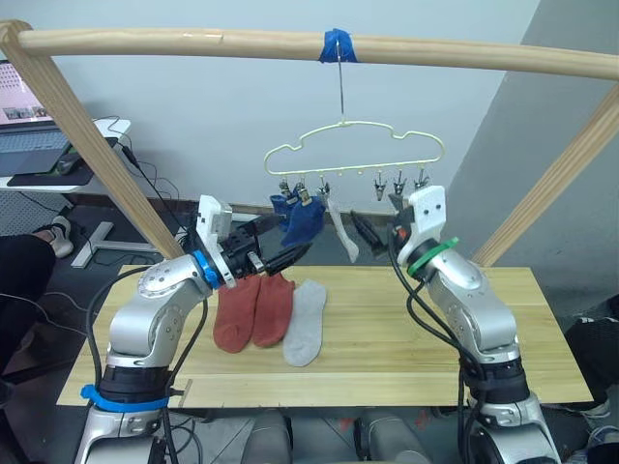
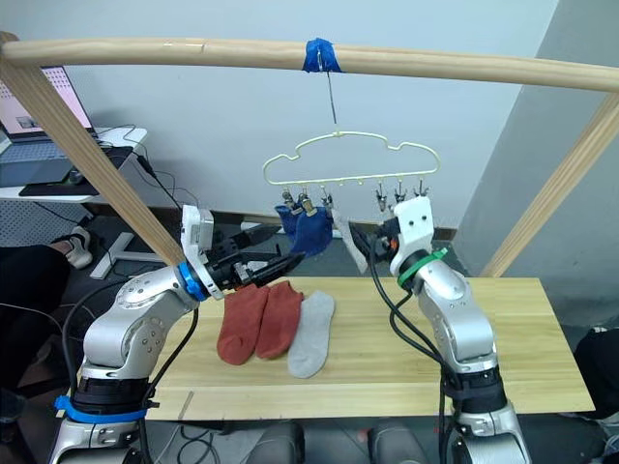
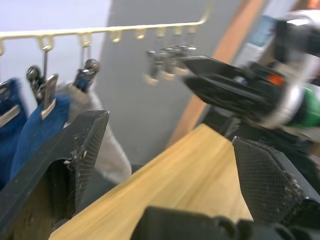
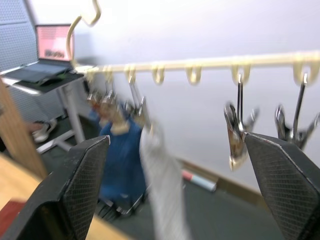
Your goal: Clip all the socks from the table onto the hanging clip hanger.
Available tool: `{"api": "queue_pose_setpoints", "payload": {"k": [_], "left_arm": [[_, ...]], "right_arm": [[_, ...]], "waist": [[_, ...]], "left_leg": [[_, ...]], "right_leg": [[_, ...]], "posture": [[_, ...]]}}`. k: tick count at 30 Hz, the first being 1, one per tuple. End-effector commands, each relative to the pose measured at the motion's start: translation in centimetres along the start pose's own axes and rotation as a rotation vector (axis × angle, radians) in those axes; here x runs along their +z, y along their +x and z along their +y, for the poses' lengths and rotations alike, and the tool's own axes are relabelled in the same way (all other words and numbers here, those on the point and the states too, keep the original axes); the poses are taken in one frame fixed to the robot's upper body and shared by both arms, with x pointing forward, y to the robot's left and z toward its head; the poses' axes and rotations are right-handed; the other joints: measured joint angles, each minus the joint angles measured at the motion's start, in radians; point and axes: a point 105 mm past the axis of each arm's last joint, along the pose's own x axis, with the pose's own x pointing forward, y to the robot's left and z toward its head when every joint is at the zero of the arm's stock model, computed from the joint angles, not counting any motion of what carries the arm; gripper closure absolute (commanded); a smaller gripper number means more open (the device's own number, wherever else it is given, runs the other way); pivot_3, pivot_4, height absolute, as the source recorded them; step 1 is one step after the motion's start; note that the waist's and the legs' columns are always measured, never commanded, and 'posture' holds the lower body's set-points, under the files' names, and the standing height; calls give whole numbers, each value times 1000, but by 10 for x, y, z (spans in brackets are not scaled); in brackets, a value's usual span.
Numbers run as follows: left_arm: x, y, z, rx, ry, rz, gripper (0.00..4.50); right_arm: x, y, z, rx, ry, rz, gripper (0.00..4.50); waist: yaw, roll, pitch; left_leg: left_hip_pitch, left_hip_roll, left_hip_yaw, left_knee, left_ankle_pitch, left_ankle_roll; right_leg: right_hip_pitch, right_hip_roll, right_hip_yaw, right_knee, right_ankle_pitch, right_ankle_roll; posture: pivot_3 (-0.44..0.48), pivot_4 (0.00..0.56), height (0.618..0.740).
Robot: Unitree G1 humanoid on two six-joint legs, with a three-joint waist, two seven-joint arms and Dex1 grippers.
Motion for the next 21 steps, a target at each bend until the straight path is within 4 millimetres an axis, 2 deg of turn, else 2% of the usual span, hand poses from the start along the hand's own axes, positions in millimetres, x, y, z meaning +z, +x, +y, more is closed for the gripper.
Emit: {"api": "queue_pose_setpoints", "payload": {"k": [1,14,21], "left_arm": [[22,-2,-10,-70,97,-68,0],[25,-6,-8,-10,98,-90,0],[25,-6,-12,-9,95,-96,0]], "right_arm": [[11,8,-10,-55,-21,-54,16],[2,27,-10,-91,40,-44,16],[8,36,-5,-73,50,-71,16]], "waist": [[1,0,0],[12,0,0],[22,0,0]], "left_leg": [[0,0,0,-1,0,0],[0,0,0,-10,0,0],[0,0,0,-10,0,0]], "right_leg": [[0,0,0,-1,0,0],[-3,0,-1,-3,3,-5],[-3,0,-1,-3,3,-5]], "posture": [[28,134,740],[67,127,740],[75,125,740]]}}
